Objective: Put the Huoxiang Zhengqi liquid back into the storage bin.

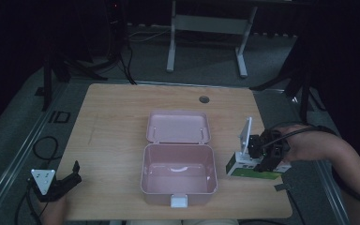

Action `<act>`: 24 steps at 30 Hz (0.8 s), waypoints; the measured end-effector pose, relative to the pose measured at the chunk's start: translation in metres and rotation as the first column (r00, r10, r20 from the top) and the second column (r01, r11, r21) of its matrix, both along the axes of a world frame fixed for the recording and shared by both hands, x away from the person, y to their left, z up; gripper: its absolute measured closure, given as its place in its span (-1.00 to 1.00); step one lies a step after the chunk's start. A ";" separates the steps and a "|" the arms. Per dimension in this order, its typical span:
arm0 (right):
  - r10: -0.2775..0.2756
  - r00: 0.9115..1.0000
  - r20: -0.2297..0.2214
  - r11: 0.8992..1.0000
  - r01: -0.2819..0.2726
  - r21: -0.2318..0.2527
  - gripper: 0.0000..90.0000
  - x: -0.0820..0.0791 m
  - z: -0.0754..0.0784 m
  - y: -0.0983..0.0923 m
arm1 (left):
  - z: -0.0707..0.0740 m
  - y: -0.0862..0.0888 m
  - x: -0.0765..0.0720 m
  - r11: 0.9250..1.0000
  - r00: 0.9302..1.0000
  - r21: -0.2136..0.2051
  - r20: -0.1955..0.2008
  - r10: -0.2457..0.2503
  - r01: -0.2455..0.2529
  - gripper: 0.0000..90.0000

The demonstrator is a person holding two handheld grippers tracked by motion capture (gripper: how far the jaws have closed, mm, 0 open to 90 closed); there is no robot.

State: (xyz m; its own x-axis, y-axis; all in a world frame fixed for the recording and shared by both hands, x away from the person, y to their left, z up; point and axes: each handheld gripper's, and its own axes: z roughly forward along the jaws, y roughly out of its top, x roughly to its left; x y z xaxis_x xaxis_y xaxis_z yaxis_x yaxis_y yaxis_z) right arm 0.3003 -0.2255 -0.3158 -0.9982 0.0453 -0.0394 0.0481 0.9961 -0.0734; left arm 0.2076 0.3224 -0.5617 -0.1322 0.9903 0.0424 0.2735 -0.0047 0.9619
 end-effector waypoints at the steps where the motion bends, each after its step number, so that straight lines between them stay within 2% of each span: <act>1: 0.001 1.000 0.001 1.000 -0.001 -0.001 0.37 0.001 0.002 0.002 | 0.000 0.000 0.000 1.000 1.000 0.000 -0.001 0.000 0.000 -0.95; 5: 0.004 1.000 0.004 1.000 -0.004 -0.011 0.37 0.003 0.006 0.010 | 0.000 0.000 0.000 1.000 1.000 -0.001 0.001 0.000 0.000 -0.95; 13: 0.019 1.000 -0.005 1.000 -0.019 0.000 0.37 0.008 0.011 0.032 | 0.000 0.000 0.000 1.000 1.000 -0.003 0.003 -0.001 0.001 -0.95; 24: 0.064 0.998 -0.017 0.998 -0.064 -0.012 0.37 0.007 0.004 0.075 | 0.000 0.001 -0.001 1.000 1.000 -0.005 0.005 -0.003 0.003 -0.95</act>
State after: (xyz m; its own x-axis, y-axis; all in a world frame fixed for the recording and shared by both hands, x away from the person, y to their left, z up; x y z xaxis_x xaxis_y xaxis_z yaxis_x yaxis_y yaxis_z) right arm 0.3075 -0.1500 -0.3120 -0.9995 -0.0194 -0.0233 -0.0173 0.9961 -0.0860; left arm 0.2070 0.3231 -0.5616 -0.1290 0.9909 0.0372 0.2685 -0.0012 0.9633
